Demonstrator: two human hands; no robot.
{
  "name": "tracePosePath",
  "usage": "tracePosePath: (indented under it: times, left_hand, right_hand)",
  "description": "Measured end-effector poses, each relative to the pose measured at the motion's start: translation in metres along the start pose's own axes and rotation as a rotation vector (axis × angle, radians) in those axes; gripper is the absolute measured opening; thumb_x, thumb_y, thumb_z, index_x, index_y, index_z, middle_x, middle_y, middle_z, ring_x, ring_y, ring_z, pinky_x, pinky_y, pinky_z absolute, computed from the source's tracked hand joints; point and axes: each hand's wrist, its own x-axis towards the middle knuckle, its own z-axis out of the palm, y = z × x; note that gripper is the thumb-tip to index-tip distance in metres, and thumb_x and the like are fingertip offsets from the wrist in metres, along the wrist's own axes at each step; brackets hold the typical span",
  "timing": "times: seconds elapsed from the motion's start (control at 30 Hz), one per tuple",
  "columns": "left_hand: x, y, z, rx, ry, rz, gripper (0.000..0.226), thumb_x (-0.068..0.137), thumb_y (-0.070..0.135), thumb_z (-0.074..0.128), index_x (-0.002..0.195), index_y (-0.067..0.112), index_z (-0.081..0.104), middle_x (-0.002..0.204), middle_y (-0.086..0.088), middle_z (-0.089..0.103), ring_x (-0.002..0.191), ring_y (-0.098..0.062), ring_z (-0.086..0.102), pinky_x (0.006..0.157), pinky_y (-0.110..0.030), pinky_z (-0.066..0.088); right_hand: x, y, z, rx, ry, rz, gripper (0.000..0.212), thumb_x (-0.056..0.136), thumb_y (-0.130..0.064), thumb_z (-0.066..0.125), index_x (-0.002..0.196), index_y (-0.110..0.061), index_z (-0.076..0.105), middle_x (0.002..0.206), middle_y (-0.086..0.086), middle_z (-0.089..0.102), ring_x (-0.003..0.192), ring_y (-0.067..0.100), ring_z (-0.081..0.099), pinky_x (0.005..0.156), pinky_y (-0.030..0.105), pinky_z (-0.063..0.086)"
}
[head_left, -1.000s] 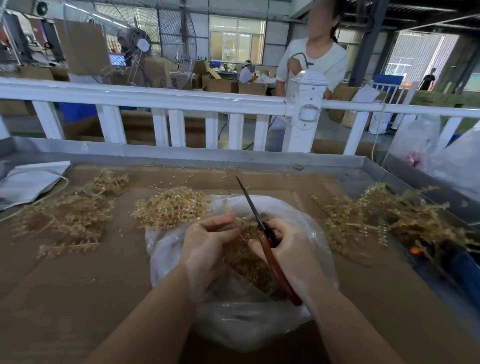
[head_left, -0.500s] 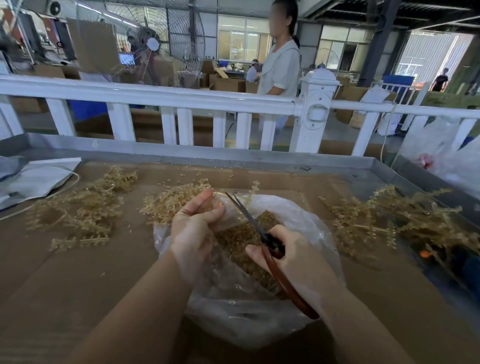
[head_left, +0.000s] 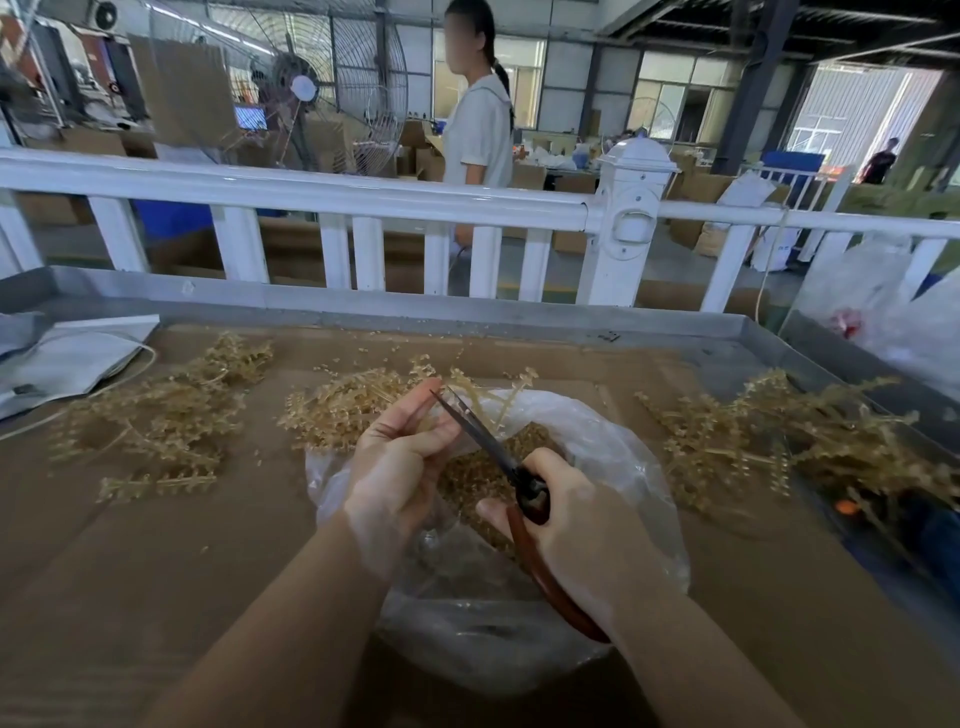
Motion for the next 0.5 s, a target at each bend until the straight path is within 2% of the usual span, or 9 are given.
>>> tracePosePath:
  times: [0.1, 0.2, 0.27, 0.37, 0.5]
  left_hand:
    - [-0.002, -0.0023, 0.0017, 0.014, 0.01, -0.005, 0.043, 0.077, -0.026, 0.045, 0.101, 0.004, 0.064, 0.086, -0.009, 0.072, 0.072, -0.019, 0.071, 0.067, -0.03, 0.06]
    - [-0.0035, -0.0024, 0.0029, 0.009, 0.028, -0.017, 0.044, 0.077, -0.026, 0.045, 0.108, 0.0, 0.06, 0.105, -0.016, 0.066, 0.096, -0.033, 0.066, 0.078, -0.036, 0.057]
    - [-0.0038, -0.0026, 0.0029, 0.021, 0.019, -0.018, 0.047, 0.076, -0.026, 0.046, 0.116, -0.003, 0.057, 0.106, -0.019, 0.065, 0.107, -0.043, 0.059, 0.081, -0.039, 0.055]
    - [-0.0038, -0.0029, 0.0035, 0.04, 0.018, -0.009, 0.05, 0.076, -0.027, 0.045, 0.121, -0.006, 0.054, 0.104, -0.019, 0.065, 0.108, -0.045, 0.057, 0.081, -0.041, 0.054]
    - [-0.0034, -0.004, 0.003, 0.07, 0.022, 0.004, 0.047, 0.075, -0.029, 0.045, 0.111, -0.004, 0.059, 0.09, -0.014, 0.068, 0.088, -0.031, 0.065, 0.077, -0.036, 0.057]
  right_hand:
    - [-0.0016, 0.0012, 0.0034, -0.041, 0.036, -0.024, 0.032, 0.085, -0.059, 0.055, 0.091, -0.029, 0.047, 0.071, -0.012, 0.052, 0.066, 0.003, 0.052, 0.056, 0.012, 0.039]
    - [-0.0015, 0.002, 0.006, -0.062, 0.042, -0.026, 0.032, 0.085, -0.061, 0.054, 0.092, -0.029, 0.047, 0.073, -0.013, 0.053, 0.066, 0.001, 0.052, 0.055, 0.012, 0.038]
    - [-0.0013, 0.0026, 0.0059, -0.076, 0.036, -0.033, 0.031, 0.085, -0.061, 0.054, 0.089, -0.031, 0.043, 0.068, -0.016, 0.048, 0.061, -0.002, 0.047, 0.051, 0.01, 0.033]
    - [-0.0009, 0.0035, 0.0041, -0.098, 0.042, -0.036, 0.031, 0.085, -0.061, 0.054, 0.087, -0.033, 0.042, 0.064, -0.016, 0.046, 0.058, -0.003, 0.045, 0.048, 0.01, 0.029]
    - [0.0002, 0.005, 0.0032, -0.092, 0.04, -0.031, 0.031, 0.085, -0.061, 0.055, 0.086, -0.032, 0.044, 0.068, -0.015, 0.05, 0.061, -0.001, 0.048, 0.048, 0.01, 0.031]
